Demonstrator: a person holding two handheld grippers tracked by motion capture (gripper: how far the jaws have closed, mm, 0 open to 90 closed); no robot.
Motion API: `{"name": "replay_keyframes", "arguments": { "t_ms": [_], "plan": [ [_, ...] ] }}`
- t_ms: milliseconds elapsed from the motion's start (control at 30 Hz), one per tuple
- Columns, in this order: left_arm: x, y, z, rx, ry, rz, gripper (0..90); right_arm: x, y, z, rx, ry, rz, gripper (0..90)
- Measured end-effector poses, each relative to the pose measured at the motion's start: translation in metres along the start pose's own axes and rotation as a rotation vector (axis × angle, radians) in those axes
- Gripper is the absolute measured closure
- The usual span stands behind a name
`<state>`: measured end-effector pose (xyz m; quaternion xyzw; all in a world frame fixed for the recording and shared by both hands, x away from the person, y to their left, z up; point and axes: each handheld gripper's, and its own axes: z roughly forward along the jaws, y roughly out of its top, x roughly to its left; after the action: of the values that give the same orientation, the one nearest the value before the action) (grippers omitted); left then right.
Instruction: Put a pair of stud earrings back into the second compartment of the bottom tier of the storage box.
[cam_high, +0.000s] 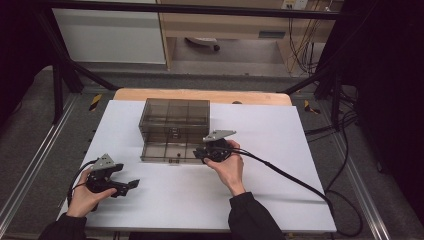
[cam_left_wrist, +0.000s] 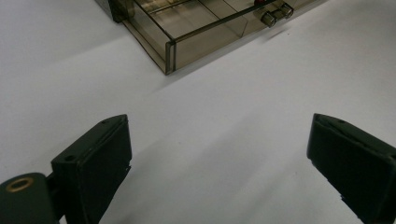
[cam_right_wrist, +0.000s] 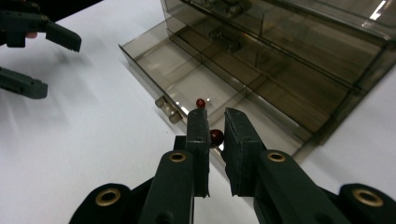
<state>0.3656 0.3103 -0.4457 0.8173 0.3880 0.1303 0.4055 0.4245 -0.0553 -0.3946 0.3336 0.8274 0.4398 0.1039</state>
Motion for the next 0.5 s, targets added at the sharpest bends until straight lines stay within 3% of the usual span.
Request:
{"name": "replay_keyframes", "arguments": {
  "t_ms": [500],
  "plan": [
    [0.001, 0.0, 0.0, 0.0, -0.001, -0.001, 6.3, 0.008, 0.015, 0.036, 0.009, -0.001, -0.001, 80.9]
  ]
}}
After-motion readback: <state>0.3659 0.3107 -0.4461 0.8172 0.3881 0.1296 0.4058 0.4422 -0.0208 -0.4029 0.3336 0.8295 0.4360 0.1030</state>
